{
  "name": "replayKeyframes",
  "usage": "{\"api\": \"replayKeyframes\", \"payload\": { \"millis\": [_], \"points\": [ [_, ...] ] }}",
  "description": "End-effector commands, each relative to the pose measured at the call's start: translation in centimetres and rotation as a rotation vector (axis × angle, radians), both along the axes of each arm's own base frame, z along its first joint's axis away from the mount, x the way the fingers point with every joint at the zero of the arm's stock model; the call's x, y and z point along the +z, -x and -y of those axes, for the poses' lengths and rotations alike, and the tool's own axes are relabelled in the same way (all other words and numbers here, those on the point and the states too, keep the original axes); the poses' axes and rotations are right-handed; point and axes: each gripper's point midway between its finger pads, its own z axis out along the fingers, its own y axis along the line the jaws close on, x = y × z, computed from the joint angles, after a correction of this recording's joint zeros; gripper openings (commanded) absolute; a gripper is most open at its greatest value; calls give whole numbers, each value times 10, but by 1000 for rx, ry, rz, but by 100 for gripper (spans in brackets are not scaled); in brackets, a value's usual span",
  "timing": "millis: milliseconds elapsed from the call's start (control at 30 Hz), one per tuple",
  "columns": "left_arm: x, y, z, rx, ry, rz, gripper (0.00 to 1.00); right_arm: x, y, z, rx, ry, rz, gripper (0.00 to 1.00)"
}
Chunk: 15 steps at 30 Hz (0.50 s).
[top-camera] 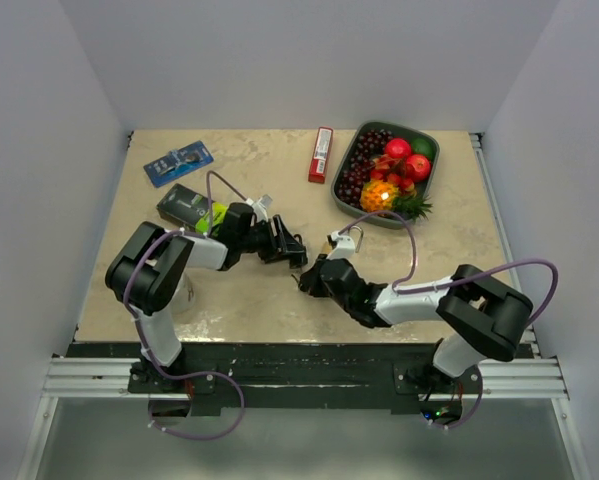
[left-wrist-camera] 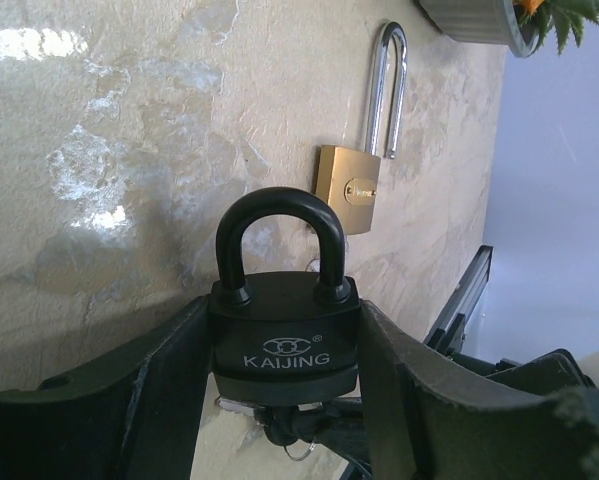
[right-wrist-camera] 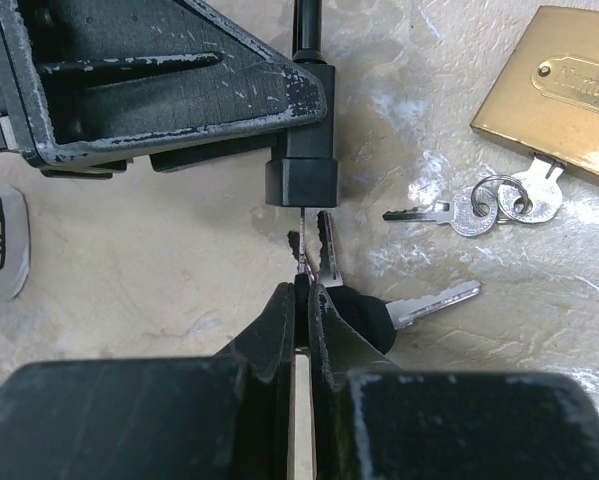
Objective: Unlock with the key
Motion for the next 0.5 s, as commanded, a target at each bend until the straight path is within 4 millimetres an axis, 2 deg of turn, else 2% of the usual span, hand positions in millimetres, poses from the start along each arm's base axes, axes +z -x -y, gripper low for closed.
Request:
{"api": "replayKeyframes", "payload": {
  "millis": [0,467],
  "points": [
    [-23,28,-4,-31,-33,-94,0,37,-36,6,-179,-148,130,0],
    [-26,35,-2,-41,-43,-106,0,38,-41,1,-185,-266,142,0]
  ]
}}
